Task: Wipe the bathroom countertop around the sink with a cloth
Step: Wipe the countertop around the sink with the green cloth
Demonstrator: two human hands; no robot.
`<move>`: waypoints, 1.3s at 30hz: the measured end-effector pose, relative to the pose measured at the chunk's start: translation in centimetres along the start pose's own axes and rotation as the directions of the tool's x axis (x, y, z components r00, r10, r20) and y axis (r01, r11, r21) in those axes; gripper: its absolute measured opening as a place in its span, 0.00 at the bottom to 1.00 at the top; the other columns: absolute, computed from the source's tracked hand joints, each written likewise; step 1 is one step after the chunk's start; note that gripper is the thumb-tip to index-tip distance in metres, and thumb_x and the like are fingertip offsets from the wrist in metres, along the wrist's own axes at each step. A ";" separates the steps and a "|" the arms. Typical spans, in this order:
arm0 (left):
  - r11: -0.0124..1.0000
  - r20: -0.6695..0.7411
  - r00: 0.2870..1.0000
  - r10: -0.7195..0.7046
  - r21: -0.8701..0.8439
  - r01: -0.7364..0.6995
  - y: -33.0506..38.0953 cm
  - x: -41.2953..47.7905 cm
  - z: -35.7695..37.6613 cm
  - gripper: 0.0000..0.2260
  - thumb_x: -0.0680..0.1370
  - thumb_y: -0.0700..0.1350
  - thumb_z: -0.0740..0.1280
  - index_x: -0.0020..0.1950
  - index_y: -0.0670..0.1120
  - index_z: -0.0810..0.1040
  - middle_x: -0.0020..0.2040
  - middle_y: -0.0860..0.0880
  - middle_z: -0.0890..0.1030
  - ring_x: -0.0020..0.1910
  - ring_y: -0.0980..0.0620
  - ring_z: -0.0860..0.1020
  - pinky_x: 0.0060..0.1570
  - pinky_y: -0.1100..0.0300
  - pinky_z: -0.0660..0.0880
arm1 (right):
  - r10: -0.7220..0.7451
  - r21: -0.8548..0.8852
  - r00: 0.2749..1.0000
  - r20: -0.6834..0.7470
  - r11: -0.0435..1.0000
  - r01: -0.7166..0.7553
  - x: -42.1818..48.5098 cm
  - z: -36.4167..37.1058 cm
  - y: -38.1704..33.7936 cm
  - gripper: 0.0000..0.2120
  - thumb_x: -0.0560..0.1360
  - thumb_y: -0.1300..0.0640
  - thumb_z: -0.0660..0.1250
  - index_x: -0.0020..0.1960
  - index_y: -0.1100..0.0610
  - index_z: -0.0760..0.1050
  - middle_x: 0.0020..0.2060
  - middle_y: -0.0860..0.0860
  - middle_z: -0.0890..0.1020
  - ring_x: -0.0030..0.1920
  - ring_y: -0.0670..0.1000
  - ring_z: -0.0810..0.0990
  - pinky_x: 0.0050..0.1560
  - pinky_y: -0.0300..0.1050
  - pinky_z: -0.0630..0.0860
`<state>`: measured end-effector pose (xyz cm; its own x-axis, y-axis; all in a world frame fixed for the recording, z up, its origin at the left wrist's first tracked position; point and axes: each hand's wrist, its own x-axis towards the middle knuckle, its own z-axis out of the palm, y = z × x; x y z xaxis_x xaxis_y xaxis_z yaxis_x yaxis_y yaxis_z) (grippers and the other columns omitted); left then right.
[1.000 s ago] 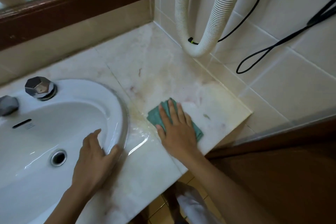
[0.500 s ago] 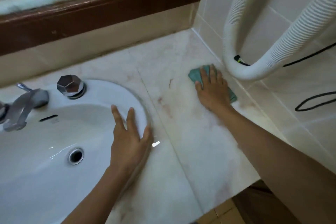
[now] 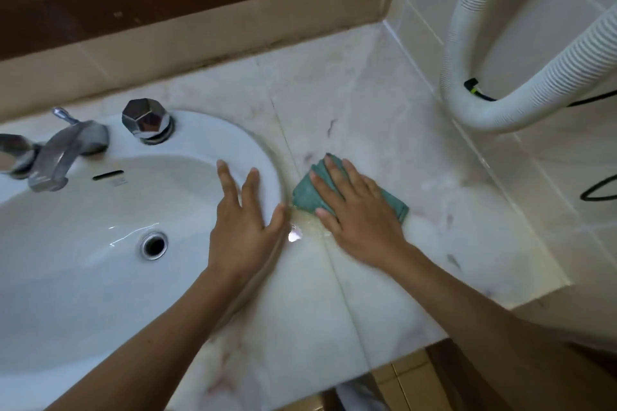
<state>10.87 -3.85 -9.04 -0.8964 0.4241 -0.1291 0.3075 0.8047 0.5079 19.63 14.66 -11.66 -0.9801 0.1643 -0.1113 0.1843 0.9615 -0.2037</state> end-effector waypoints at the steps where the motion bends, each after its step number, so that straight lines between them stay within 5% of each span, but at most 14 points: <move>1: 1.000 -0.002 1.000 0.004 0.005 -0.003 0.0 0.0 0.0 0.33 0.76 0.64 0.58 0.78 0.54 0.54 0.77 0.56 0.31 0.70 0.41 0.67 0.58 0.47 0.72 | -0.005 0.000 1.000 0.006 1.000 0.005 -2.0 0.2 -0.1 0.28 0.80 0.41 0.44 0.78 0.45 0.45 0.79 0.48 0.47 0.78 0.52 0.45 0.73 0.49 0.49; 7: 1.000 -0.016 1.000 0.007 -0.005 -0.007 -0.2 0.0 0.2 0.32 0.77 0.63 0.59 0.78 0.54 0.56 0.78 0.55 0.33 0.68 0.41 0.69 0.57 0.49 0.71 | 0.198 -0.014 0.979 -0.038 0.980 -0.199 -2.9 -1.1 7.0 0.29 0.79 0.41 0.44 0.78 0.47 0.50 0.78 0.50 0.52 0.77 0.56 0.52 0.71 0.54 0.57; 13: 1.000 -0.035 0.999 0.002 -0.018 -0.003 -0.4 0.0 0.5 0.31 0.76 0.63 0.60 0.77 0.54 0.57 0.78 0.56 0.34 0.64 0.42 0.71 0.51 0.54 0.69 | 0.366 0.016 0.930 -0.039 0.931 -0.366 7.1 -2.5 9.7 0.28 0.81 0.42 0.45 0.78 0.47 0.43 0.79 0.51 0.44 0.77 0.56 0.45 0.74 0.56 0.48; 22: 0.999 0.012 0.999 -0.040 -0.008 0.040 0.0 -1.2 0.1 0.30 0.78 0.66 0.54 0.77 0.58 0.53 0.78 0.55 0.35 0.62 0.39 0.74 0.52 0.51 0.69 | 0.126 -0.026 0.992 -0.025 0.992 -0.127 0.5 0.8 -1.9 0.28 0.81 0.43 0.47 0.78 0.49 0.49 0.78 0.53 0.50 0.77 0.58 0.50 0.72 0.55 0.55; 26: 0.998 0.105 0.995 0.005 0.067 -0.012 -1.0 -5.0 -0.4 0.27 0.80 0.64 0.47 0.77 0.61 0.46 0.79 0.48 0.57 0.65 0.41 0.73 0.57 0.48 0.70 | 0.025 -0.023 1.000 0.011 0.999 -0.025 -7.6 1.8 -5.1 0.30 0.79 0.40 0.43 0.79 0.47 0.44 0.79 0.49 0.46 0.78 0.54 0.45 0.73 0.52 0.50; 30: 0.965 0.072 0.994 0.078 0.244 -0.093 -4.9 -10.6 -1.3 0.26 0.81 0.59 0.47 0.79 0.54 0.51 0.77 0.49 0.62 0.64 0.42 0.73 0.59 0.48 0.69 | 0.134 -0.003 0.991 -0.007 0.991 -0.134 -10.7 2.3 -5.6 0.30 0.79 0.40 0.40 0.78 0.46 0.38 0.78 0.48 0.40 0.77 0.51 0.40 0.74 0.51 0.46; 33: 0.954 -0.026 0.992 0.122 0.278 -0.110 -9.5 -15.8 -2.2 0.27 0.80 0.58 0.46 0.78 0.51 0.56 0.77 0.50 0.62 0.72 0.46 0.65 0.68 0.50 0.59 | 0.280 0.063 0.959 -0.042 0.959 -0.277 -11.4 3.3 -9.1 0.28 0.82 0.44 0.42 0.78 0.49 0.39 0.78 0.50 0.41 0.77 0.53 0.41 0.76 0.55 0.49; 36: 0.971 -0.117 0.981 0.157 0.199 -0.132 -13.9 -21.0 -3.1 0.26 0.81 0.57 0.48 0.78 0.53 0.58 0.79 0.54 0.55 0.78 0.51 0.51 0.70 0.53 0.53 | 0.294 0.085 0.954 -0.056 0.954 -0.289 -12.9 4.5 -15.0 0.28 0.81 0.46 0.42 0.79 0.52 0.45 0.78 0.52 0.46 0.78 0.56 0.47 0.75 0.56 0.54; 39: 0.998 -0.218 0.975 0.045 -0.039 -0.055 -17.3 -26.2 -3.9 0.24 0.80 0.57 0.50 0.77 0.55 0.61 0.79 0.56 0.53 0.78 0.55 0.50 0.70 0.53 0.54 | 0.270 0.147 0.962 -0.029 0.953 -0.263 -14.7 5.6 -21.5 0.33 0.76 0.43 0.36 0.78 0.54 0.51 0.78 0.52 0.51 0.77 0.56 0.50 0.73 0.55 0.56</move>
<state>27.82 -30.53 -11.16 -0.9297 0.3588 0.0828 0.3434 0.7636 0.5468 30.50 -9.71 -11.06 -0.8955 0.4245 -0.1340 0.4448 0.8409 -0.3082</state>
